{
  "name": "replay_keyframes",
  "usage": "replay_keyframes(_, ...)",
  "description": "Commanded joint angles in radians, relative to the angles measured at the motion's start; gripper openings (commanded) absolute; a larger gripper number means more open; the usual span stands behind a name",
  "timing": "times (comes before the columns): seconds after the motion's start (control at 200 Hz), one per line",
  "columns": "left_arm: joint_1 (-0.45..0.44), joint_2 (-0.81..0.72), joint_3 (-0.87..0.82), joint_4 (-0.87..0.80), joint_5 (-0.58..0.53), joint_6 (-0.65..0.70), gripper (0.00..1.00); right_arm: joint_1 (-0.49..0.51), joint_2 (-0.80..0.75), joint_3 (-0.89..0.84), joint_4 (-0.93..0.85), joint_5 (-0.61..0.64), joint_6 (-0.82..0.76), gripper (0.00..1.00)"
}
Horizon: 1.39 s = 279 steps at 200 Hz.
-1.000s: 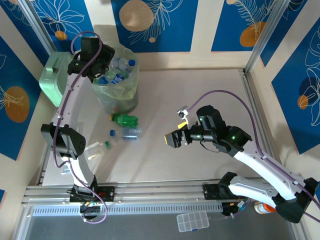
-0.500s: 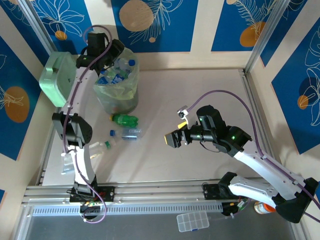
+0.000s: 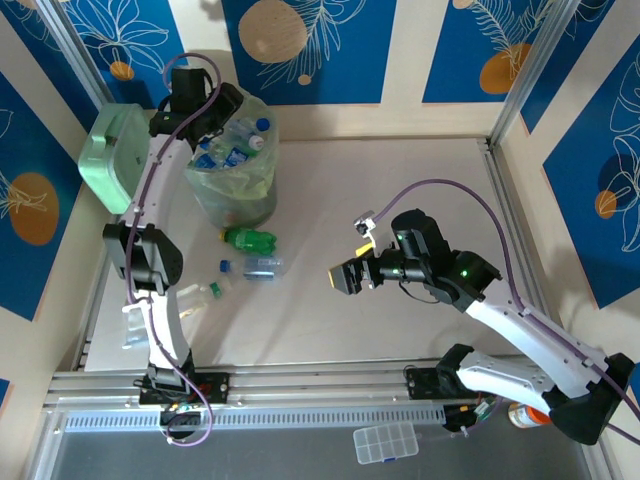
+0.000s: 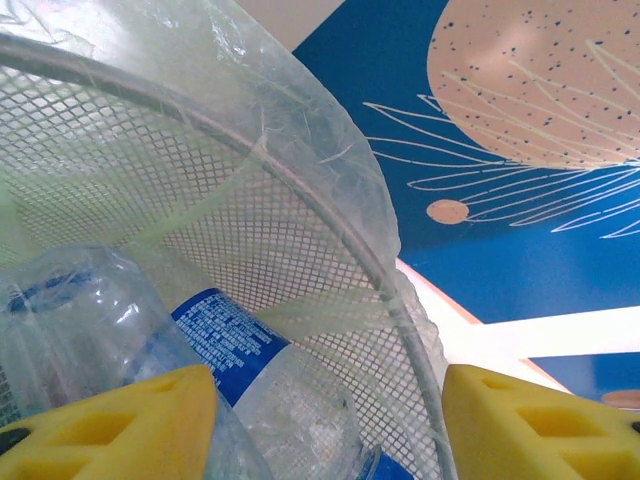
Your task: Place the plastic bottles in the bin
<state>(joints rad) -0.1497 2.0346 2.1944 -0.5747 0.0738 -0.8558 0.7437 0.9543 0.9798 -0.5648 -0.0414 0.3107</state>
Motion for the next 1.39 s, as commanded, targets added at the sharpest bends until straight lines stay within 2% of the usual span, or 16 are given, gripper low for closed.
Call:
replay_keyframes(0.0,-0.002,-0.034,0.025,-0.125,-0.026,0.051,0.63,-0.004,-0.003,0.009,-0.012,-0.012,-0.01,0.98)
replay_keyframes(0.14,-0.002,-0.109,0.03,-0.122,-0.076,0.116,0.64,-0.004,-0.011,0.02,-0.023,-0.012,-0.012,0.98)
replay_keyframes(0.385,-0.003,-0.34,-0.17,-0.038,-0.108,0.141,0.65,0.0,-0.033,0.031,-0.05,-0.008,-0.009,0.98)
replay_keyframes(0.51,-0.001,-0.532,-0.415,0.053,-0.173,0.051,0.65,0.002,-0.047,0.028,-0.045,0.0,0.002,0.98)
replay_keyframes(0.59,-0.001,-0.647,-0.559,0.035,-0.281,-0.064,0.68,0.006,-0.052,0.024,-0.034,-0.002,0.012,0.98)
replay_keyframes(0.67,-0.001,-0.762,-0.667,-0.05,-0.422,-0.179,0.71,0.011,-0.053,0.019,-0.024,-0.005,0.024,0.98)
replay_keyframes(0.76,0.005,-0.863,-0.75,-0.244,-0.574,-0.372,0.77,0.018,-0.05,0.014,-0.017,0.006,0.035,0.97)
replay_keyframes(0.835,0.016,-0.923,-0.813,-0.353,-0.623,-0.498,0.77,0.024,-0.049,0.008,-0.015,0.016,0.041,0.97)
replay_keyframes(0.9,0.026,-0.953,-0.861,-0.421,-0.643,-0.567,0.82,0.027,-0.051,0.006,-0.015,0.025,0.045,0.97)
replay_keyframes(0.95,0.037,-0.973,-0.913,-0.452,-0.624,-0.612,0.86,0.029,-0.055,0.003,-0.015,0.031,0.05,0.97)
replay_keyframes(1.11,0.105,-1.035,-1.154,-0.42,-0.426,-0.73,0.9,0.034,-0.079,-0.02,-0.011,0.077,0.072,0.97)
replay_keyframes(1.245,0.107,-1.008,-1.234,-0.418,-0.356,-0.754,0.94,0.033,-0.092,-0.05,-0.005,0.129,0.105,0.97)
replay_keyframes(1.335,0.105,-1.001,-1.274,-0.401,-0.326,-0.772,1.0,0.032,-0.089,-0.062,-0.001,0.123,0.116,0.97)
replay_keyframes(1.39,0.105,-1.005,-1.305,-0.376,-0.324,-0.781,0.99,0.031,-0.091,-0.068,0.003,0.117,0.118,0.97)
